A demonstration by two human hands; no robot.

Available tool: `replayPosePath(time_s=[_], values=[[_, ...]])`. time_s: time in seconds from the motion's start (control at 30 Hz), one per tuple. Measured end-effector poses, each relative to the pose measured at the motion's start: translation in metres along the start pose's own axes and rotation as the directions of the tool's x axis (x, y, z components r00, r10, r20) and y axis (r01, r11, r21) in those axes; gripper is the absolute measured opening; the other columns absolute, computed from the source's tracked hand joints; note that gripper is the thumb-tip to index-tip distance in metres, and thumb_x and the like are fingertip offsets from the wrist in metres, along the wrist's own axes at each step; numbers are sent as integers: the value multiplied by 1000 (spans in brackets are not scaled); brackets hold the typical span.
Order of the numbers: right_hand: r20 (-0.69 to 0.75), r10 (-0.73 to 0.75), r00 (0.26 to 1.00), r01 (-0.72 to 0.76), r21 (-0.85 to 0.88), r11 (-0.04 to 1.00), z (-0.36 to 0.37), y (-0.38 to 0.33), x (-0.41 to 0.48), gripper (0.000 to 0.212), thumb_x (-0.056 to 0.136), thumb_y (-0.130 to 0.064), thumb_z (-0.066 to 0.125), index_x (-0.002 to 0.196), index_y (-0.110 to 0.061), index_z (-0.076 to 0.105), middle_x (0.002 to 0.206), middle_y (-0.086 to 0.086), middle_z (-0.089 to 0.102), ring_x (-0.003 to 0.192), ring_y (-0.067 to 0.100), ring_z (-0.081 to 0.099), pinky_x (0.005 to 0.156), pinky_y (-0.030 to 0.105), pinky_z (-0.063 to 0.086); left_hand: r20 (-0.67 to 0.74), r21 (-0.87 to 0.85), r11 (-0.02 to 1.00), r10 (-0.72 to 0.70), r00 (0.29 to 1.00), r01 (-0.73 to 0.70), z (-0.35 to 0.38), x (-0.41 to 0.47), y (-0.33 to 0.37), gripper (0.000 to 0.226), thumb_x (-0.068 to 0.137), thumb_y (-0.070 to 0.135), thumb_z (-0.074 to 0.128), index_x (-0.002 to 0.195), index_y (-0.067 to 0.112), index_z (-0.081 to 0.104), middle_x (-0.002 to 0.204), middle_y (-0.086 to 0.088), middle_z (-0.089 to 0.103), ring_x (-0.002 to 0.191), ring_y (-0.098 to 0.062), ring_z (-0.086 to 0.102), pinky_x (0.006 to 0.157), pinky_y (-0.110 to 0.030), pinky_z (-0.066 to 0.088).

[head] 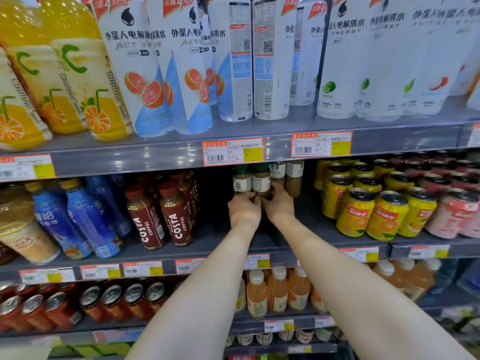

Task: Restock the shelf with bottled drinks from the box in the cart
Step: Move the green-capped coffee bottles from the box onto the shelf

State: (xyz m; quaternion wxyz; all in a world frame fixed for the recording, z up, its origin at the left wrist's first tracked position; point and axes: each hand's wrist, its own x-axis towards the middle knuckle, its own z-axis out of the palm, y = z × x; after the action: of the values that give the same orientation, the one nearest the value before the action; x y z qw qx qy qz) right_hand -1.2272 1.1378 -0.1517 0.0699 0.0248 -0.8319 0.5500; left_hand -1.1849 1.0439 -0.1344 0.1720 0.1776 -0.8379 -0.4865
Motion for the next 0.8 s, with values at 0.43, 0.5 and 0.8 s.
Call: replayPosePath(time_s=[0.43,0.5,0.8], values=[[49,-153,987,159,-192,968,-34,8,-49,47,95,-16,64,142,-13,58,138,9,63,126,27,60,99,26,43,92,479,834,262,961,-273,-11,-44,-22,23,97,34,56,111,19,66,103,-9,72,94,-33,68,76,-39,56],[101,-188,977,206,-220,953,-39,10,-69,48,96,-18,62,144,-16,56,142,7,61,129,25,58,106,32,45,126,545,765,329,936,-342,-6,-58,-22,23,98,35,54,111,20,65,105,-8,70,95,-33,67,78,-41,54],[122,-185,975,221,-485,846,-109,27,-172,49,99,-18,56,148,-15,51,150,5,54,141,22,47,110,38,42,303,725,413,527,794,-551,-28,-155,-29,33,92,32,55,118,15,66,112,-9,67,107,-30,61,105,-45,43]])
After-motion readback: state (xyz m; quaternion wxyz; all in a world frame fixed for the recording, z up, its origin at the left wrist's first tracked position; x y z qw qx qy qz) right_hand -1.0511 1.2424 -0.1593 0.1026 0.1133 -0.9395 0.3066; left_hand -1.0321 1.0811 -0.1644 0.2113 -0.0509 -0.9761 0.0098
